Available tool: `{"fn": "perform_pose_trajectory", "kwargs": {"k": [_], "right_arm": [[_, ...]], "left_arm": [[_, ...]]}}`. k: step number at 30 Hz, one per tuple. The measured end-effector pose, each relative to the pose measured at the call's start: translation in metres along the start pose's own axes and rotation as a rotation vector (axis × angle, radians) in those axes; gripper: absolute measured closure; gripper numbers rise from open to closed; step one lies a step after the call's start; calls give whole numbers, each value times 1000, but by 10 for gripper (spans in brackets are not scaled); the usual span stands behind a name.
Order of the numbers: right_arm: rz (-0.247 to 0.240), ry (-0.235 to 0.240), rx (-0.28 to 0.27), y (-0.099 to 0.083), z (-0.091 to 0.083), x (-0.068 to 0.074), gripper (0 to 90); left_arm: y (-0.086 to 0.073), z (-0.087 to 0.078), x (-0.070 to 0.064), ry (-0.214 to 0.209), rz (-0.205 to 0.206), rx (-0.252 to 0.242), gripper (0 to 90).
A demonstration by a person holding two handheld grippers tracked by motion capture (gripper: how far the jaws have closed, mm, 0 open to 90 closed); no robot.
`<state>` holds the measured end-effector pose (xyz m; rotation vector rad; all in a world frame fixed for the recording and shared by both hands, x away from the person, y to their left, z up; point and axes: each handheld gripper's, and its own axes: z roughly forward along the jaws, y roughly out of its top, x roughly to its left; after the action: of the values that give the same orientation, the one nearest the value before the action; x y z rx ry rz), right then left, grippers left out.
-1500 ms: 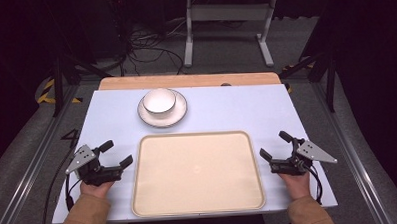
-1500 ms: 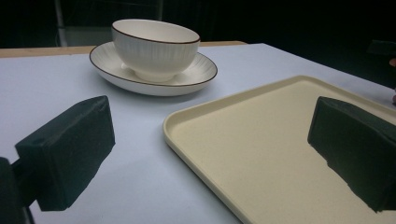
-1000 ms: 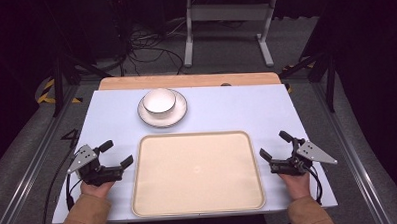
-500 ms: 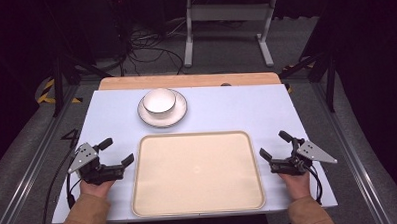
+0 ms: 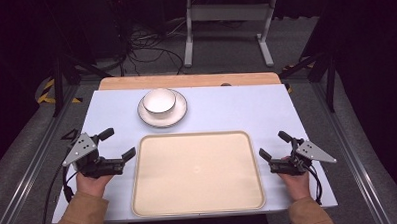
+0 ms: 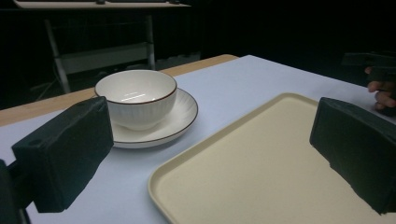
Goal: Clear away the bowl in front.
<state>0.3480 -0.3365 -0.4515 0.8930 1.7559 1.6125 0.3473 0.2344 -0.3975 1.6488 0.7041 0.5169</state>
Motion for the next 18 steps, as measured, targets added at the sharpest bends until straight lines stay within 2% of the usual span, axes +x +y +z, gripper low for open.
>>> {"fn": "perform_pose_trajectory", "kwargs": {"k": [5,7,9,14,18], "right_arm": [[0,-1,3,0,1,-1,1],[0,-3,7,0,1,-1,1],[-3,-4,12,-1,1,-1,1],[-26,-3,34,-1,2,0,1],[-14,1,33,-1,2,0,1]], "left_arm": [[9,-1,-6,-11,24,-70,2],[12,-2,-5,-25,17,-66,1],[14,-2,-5,-22,19,-57,2],[20,0,2,-27,-23,-61,3],[24,7,9,-29,-39,-70,2]]}}
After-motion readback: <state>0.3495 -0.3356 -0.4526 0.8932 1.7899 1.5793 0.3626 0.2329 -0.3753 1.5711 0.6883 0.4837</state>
